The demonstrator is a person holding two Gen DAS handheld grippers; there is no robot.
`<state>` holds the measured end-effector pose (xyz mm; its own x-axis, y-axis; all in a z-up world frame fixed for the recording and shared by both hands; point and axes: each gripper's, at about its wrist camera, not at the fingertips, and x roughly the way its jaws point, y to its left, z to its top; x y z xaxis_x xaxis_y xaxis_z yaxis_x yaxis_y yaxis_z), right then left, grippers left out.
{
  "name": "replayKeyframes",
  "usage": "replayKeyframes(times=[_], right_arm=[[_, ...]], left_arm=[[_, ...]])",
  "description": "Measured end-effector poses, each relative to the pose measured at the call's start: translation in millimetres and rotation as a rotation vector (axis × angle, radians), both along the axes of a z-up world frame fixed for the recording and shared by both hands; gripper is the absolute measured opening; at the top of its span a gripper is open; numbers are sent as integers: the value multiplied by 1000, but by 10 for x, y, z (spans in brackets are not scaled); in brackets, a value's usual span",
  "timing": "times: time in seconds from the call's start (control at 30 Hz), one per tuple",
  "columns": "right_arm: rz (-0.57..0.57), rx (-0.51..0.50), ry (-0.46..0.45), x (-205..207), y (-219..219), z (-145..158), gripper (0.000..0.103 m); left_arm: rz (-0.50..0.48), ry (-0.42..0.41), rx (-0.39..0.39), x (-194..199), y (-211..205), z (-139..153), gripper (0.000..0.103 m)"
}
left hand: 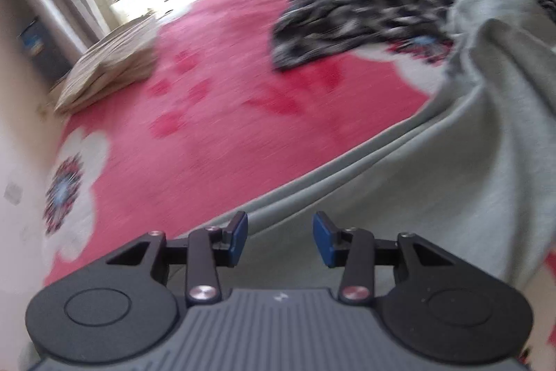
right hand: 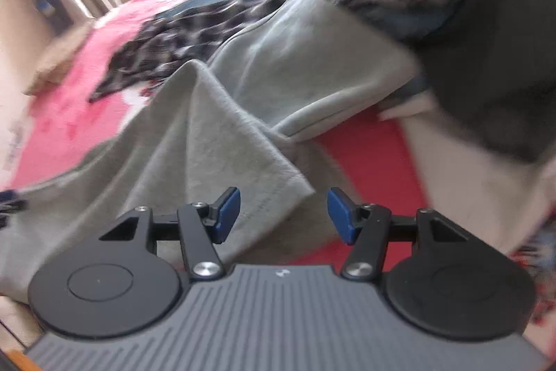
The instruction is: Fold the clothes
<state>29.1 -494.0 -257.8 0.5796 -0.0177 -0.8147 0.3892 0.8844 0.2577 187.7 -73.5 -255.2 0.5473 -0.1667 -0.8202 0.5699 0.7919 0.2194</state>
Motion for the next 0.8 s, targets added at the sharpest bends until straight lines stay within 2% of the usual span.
replayKeyframes(times=[0.03,0.07,0.1,0.2,0.3,0.4,0.57,0.73,0.8], right_arm=[[11,10,-3,16,-21,-19,44],[21,20,-7,32,-41,-38,18],[32,30,-10,48,-62,-57,8],[51,-3,-75,18,-50,115,7],[89,-92,-115,41,-27,366,7],[116,-171,-123,111,-94,545,7],[171,-230,-89,184,-233,688,7],[214,-202,-40,-160,-210,839,7],[236,-158,-57,-352,-168,952,7]], left_arm=[[-19,0,-5,-4,-111,-2,43],[-37,0,-11,-8,-222,-4,43],[-54,2,-20,-8,-319,1,43],[-95,6,-34,10,-575,-31,45],[-133,9,-43,36,-811,-88,46],[-160,16,-50,75,-1020,-159,46],[-169,23,-56,130,-1118,-220,48],[-169,12,-84,150,-1095,-200,48],[-160,22,-106,158,-1075,-177,48]])
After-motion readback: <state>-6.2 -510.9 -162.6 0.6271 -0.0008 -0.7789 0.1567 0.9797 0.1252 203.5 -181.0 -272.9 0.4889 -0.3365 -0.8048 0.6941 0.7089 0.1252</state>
